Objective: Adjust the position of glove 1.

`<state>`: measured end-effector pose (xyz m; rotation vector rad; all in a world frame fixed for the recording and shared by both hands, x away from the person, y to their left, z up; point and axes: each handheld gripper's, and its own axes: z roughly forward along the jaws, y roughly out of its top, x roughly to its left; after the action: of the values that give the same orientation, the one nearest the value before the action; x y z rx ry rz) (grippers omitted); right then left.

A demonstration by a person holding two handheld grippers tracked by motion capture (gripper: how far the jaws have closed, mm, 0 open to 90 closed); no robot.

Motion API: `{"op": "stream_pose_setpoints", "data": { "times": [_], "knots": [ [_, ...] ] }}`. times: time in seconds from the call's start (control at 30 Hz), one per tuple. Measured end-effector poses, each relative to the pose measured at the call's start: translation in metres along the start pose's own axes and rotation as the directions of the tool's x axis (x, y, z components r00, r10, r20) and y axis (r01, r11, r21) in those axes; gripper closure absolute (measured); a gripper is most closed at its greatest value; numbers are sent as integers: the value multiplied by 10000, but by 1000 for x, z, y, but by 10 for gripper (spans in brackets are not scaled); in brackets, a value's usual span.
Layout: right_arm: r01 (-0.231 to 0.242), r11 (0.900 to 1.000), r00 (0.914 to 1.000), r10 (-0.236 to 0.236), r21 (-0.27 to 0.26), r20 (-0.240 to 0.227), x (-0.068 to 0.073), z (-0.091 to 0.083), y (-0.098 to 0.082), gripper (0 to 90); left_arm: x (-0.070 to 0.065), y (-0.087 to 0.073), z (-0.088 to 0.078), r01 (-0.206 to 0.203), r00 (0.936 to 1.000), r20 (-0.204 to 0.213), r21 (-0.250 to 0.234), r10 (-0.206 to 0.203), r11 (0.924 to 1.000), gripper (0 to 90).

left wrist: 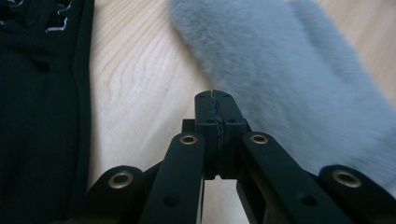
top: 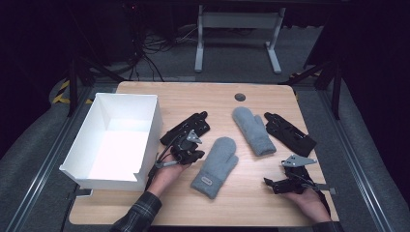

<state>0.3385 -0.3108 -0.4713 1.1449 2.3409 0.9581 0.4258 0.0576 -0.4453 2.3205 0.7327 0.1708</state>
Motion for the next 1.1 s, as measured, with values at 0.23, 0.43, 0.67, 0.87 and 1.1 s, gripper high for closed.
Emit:
{"op": "stream_pose_setpoints", "data": {
  "times": [0.23, 0.43, 0.67, 0.87, 1.1],
  "knots": [
    [3, 10000, 10000, -3, -1, -1, 0, 0, 0, 3, -2, 11, 17, -59, 9998, 192, 79, 57, 10000, 898],
    [6, 10000, 10000, -6, 0, -8, 0, 0, 0, 3, -10, 15, 22, -175, 9992, 373, 85, 172, 9998, 898],
    [6, 10000, 10000, -6, 1, -7, 0, 0, 0, 3, -20, 20, 27, -457, 9963, 735, 156, 445, 9988, 898],
    [8, 10000, 10000, -8, 0, -10, 0, 0, 0, 3, -35, 24, 32, -838, 9916, 1004, 190, 815, 9963, 897],
    [-16, 10000, 10000, 16, -16, 29, 0, 0, 0, 9, -30, 22, 21, -698, 9936, 890, 11, 694, 9976, 848]
  ]
}}
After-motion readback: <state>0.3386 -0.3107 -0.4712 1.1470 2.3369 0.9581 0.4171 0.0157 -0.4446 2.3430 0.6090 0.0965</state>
